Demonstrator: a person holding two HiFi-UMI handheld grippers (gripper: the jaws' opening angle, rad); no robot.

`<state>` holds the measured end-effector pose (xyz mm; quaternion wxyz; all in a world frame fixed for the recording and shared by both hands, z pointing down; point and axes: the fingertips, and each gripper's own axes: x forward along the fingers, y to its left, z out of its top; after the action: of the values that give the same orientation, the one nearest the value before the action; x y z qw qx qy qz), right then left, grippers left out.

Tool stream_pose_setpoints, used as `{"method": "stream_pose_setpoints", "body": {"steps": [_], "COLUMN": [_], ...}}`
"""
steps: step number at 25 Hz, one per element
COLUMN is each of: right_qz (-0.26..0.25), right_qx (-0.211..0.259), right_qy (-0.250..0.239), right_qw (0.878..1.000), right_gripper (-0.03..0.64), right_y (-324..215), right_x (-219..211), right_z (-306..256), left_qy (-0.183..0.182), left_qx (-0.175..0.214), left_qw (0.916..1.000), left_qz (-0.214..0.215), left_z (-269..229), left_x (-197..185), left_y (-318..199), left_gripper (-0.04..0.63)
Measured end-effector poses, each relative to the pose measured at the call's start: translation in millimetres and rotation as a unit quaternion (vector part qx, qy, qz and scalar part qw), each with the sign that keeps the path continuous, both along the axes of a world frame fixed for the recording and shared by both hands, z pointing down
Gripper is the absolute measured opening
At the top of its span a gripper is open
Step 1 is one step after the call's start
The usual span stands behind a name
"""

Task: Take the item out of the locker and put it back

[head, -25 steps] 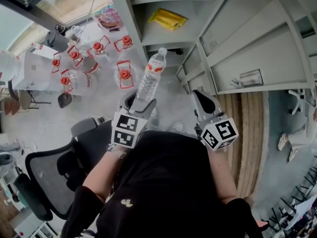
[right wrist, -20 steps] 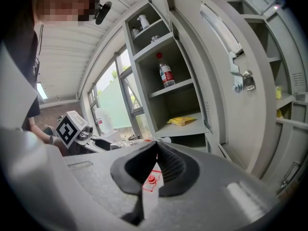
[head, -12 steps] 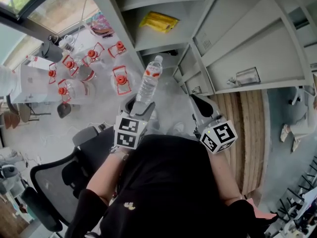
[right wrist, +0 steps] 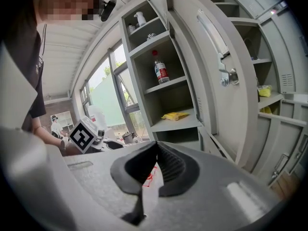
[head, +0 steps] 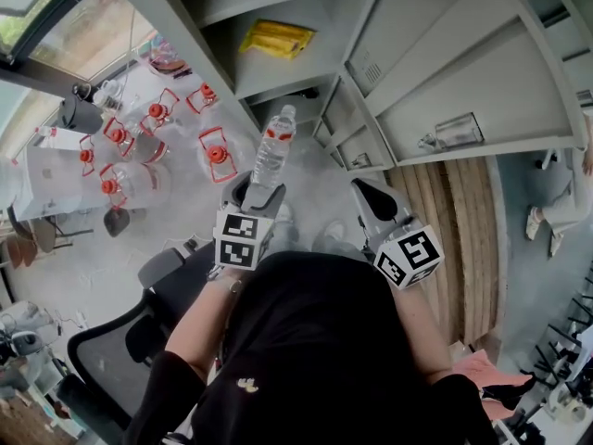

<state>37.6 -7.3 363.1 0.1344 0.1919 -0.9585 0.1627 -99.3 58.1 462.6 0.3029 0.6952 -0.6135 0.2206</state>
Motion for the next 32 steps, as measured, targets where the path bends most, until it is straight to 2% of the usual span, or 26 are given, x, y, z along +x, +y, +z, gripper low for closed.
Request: {"method": "stream_pose_setpoints", "body": {"steps": [10, 17, 21, 32], "right_qz": [0.022, 0.047, 0.044, 0.067], "right_qx": [0.001, 0.007, 0.007, 0.009], "right_qy": [0.021, 0.026, 0.032, 0.044], "right_qw": [1.000, 0.999, 0.998, 0.997], "right_gripper": [-0.003, -0.003, -0.003, -0.003], "right_y": [0, -9, -5, -6], "right_x": [6, 6, -1, -5], "right_z": [8, 1, 4, 5], "left_qy": [0.000, 0.005, 0.006, 0.021], "left_qx": [-0.006, -0.005, 0.007, 0.004], "left_qw": [0.9999, 1.0000, 0.9999, 0.9997], "left_qz": [0.013, 0.002, -0.006, -0.009], "left_z": [35, 54, 63, 88], "left_x": [-18, -35, -46, -56], "left_y": [-28, -55, -74, -118], "left_gripper": [0.279, 0.279, 0.279, 0.279]}}
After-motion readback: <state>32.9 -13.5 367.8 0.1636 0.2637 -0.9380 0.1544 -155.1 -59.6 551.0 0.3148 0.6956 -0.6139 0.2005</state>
